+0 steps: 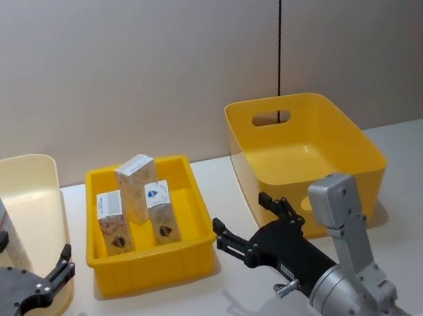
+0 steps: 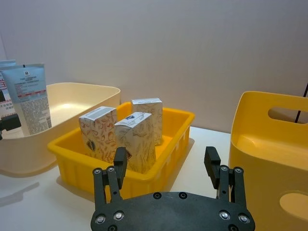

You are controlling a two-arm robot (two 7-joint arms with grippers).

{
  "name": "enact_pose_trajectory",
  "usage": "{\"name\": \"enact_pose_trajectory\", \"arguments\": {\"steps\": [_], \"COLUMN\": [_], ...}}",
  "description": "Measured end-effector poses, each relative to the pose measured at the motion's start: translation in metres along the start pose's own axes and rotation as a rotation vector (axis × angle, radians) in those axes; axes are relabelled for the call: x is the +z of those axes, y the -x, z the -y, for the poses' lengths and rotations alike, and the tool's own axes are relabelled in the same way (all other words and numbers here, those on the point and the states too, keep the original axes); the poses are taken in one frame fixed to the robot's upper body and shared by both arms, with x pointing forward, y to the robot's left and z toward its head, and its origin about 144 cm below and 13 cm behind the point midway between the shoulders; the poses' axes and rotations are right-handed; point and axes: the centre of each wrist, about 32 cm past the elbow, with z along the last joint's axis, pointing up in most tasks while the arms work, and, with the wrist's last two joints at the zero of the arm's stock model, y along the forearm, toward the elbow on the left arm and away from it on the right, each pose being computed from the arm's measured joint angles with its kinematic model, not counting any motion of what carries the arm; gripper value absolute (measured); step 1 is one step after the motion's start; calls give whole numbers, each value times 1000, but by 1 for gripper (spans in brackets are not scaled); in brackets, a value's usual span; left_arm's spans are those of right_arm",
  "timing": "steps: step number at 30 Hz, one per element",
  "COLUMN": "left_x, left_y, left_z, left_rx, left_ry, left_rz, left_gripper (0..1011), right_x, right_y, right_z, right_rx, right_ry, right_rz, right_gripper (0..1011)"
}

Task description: Bimanual collaborative sorting of washing and personal care products

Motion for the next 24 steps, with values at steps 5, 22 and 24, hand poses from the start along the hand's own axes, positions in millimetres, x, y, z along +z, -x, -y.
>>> {"name": "enact_pose_trajectory", "arguments": {"steps": [5, 22, 24], "left_x": [0, 0, 0], "left_y": [0, 0, 0], "left_z": [0, 0, 0], "left_rx": [0, 0, 0], "left_ry": [0, 0, 0], "left_rz": [0, 0, 0], "left_gripper": [1003, 1003, 1003], "right_x": [0, 0, 0], "right_y": [0, 0, 0], "right_z": [0, 0, 0], "right_rx": [0, 0, 0], "right_ry": [0, 0, 0], "right_rz": [0, 0, 0], "right_gripper": [1001, 1001, 1001]}}
